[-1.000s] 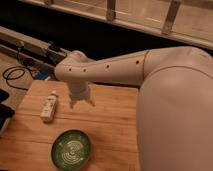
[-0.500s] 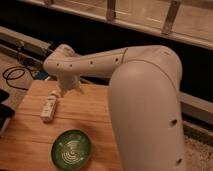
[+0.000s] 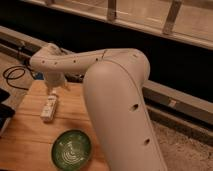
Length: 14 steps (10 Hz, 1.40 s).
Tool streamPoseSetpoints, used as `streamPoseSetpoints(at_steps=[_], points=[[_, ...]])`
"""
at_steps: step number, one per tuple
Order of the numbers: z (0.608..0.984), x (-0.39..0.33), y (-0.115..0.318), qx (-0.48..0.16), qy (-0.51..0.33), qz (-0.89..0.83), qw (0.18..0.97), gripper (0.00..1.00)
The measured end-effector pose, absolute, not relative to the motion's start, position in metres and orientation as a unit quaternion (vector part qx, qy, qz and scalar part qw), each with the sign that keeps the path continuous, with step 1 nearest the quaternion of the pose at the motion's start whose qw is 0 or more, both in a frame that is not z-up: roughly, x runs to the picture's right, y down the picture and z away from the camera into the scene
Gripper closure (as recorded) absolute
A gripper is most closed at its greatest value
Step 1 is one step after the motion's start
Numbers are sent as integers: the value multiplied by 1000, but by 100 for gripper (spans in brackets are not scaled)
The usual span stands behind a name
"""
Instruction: Place the bottle in the ceramic bowl
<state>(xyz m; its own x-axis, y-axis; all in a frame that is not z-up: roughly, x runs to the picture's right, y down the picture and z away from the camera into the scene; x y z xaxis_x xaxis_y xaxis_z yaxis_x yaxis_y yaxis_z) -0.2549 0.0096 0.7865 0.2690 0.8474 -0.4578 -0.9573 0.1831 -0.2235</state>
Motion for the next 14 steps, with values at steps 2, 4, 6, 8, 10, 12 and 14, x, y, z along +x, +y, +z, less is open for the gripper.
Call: streamPoseSetpoints(at_steps=[2,4,6,8,10,12,14], points=[[787,-251,9,-236,118,594,760,35],[783,-237,15,-233,123,602,754,35],[783,-225,20,-237,118,603,753,35],[791,-234,24,-244,110,594,759,35],[802,-271,29,-260,97,578,767,35],[814,-315,25,-271,82,562,778,35],[825,-364,22,-285,61,540,789,35]])
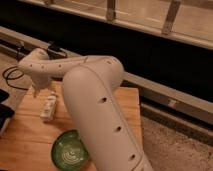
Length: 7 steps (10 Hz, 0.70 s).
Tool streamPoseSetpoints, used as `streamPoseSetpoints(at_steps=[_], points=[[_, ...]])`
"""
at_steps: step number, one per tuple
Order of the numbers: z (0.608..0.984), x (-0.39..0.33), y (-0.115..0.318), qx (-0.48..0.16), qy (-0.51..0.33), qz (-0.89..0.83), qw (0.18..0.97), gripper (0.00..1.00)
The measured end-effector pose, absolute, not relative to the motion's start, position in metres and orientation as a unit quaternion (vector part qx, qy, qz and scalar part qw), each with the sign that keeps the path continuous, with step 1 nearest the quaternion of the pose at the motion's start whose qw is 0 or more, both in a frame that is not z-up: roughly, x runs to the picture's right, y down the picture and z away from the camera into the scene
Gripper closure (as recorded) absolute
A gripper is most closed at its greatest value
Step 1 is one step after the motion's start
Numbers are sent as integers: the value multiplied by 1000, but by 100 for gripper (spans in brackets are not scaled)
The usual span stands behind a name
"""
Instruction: Place the bottle in the ceramic bowl
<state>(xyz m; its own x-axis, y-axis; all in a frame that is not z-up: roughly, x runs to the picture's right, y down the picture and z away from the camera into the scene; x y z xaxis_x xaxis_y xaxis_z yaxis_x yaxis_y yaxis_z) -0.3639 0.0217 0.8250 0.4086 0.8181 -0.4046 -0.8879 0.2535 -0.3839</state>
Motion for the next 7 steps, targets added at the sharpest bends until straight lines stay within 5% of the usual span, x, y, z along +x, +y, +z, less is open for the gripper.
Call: streamPoseSetpoints(at_steps=[7], points=[[832,-382,24,-282,52,529,799,35]])
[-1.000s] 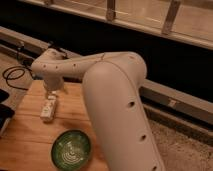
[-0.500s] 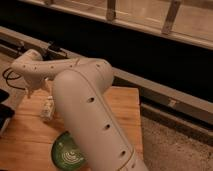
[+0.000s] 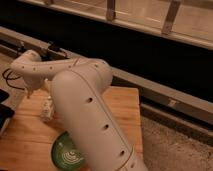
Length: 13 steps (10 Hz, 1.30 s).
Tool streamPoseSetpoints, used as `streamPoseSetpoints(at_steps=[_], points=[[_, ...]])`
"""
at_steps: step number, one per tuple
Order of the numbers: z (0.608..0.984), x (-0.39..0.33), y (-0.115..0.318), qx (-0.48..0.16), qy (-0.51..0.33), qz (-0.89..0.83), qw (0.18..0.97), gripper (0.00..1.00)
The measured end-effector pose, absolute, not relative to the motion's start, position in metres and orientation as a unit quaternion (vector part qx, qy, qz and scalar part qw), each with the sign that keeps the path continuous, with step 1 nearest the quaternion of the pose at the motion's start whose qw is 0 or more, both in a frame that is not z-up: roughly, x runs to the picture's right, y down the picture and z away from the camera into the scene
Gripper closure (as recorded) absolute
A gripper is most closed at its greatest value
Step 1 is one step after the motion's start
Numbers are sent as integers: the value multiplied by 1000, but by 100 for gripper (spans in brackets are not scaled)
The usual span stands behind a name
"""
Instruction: Place the bottle in the ceramic bowl
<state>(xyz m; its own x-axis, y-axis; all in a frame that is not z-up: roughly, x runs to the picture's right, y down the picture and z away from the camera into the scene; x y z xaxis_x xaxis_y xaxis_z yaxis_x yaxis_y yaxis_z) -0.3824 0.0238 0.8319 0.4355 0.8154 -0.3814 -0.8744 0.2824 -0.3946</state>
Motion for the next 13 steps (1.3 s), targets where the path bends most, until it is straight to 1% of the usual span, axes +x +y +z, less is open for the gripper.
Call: streamPoseSetpoints(at_steps=[2,5,8,11,13], points=[[846,-364,27,-278,57,543,790,35],[863,-361,54,-294,70,558,772,35],[866,-390,71,-316,78,534,780,35],[872,-386,76,-314,94,525,785,35],[867,-370,68,-292,102,539,784,35]])
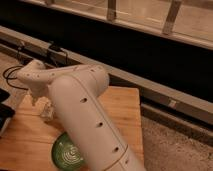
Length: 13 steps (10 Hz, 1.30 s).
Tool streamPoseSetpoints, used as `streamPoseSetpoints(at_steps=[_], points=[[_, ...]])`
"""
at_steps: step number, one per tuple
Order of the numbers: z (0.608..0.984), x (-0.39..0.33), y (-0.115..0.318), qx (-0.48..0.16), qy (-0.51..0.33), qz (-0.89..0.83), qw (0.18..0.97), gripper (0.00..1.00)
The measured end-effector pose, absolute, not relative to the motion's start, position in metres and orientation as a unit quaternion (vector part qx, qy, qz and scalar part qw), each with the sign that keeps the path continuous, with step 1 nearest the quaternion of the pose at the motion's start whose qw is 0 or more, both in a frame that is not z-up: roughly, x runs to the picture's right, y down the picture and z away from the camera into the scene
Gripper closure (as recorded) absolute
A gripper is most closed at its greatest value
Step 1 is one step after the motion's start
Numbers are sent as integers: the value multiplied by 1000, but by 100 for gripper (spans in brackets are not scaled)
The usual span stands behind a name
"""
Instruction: Place the bottle in the ceramic bowl
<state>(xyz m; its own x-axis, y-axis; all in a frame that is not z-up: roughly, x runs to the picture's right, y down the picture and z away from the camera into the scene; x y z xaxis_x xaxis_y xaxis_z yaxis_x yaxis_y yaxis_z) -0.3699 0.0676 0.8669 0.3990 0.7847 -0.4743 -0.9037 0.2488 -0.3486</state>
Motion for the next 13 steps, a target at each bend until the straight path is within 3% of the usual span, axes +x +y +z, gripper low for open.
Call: streamPoseSetpoints(at_steps=[4,13], points=[[851,-340,44,-263,105,556,781,35],[892,-368,91,-341,140,511,777,35]])
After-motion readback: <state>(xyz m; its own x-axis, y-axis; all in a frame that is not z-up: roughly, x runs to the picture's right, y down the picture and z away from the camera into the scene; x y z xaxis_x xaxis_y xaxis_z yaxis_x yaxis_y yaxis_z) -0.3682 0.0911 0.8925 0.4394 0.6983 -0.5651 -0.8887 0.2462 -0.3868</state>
